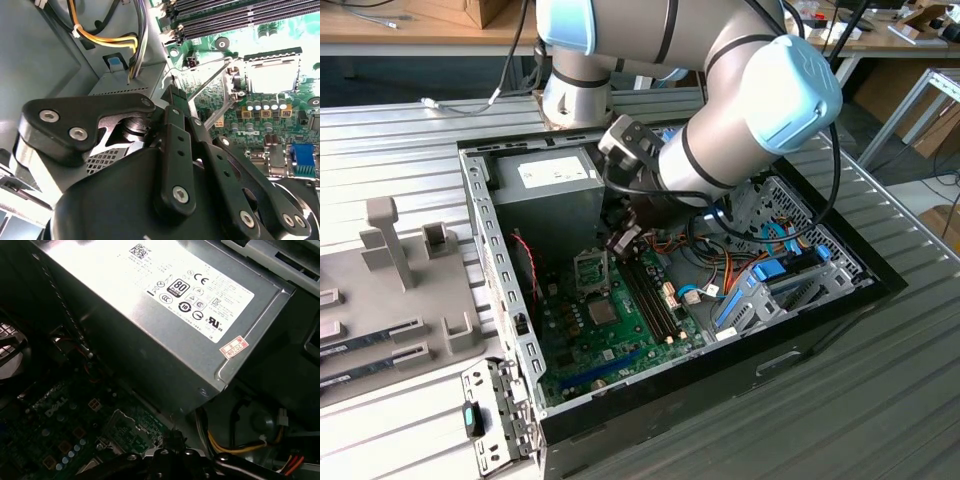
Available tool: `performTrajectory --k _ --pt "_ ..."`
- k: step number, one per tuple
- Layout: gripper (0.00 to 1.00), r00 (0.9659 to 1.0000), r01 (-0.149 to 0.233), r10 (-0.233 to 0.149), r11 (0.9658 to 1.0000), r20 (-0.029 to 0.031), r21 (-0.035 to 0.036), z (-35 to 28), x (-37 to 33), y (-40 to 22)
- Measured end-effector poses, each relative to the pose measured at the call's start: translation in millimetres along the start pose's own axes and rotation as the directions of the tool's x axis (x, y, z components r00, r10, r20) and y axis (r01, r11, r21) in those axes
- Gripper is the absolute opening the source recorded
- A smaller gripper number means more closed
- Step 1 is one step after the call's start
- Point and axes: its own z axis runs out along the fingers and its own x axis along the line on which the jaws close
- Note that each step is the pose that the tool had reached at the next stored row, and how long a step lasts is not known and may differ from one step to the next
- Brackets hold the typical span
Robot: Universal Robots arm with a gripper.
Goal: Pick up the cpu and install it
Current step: 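Close the cpu cover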
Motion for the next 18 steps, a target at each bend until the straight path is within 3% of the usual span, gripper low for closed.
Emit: performTrajectory --k 18 --pt "0.11 1.0000 0.000 0.000 1.0000 0.0001 -0.0001 -16.0 30.8 -31.9"
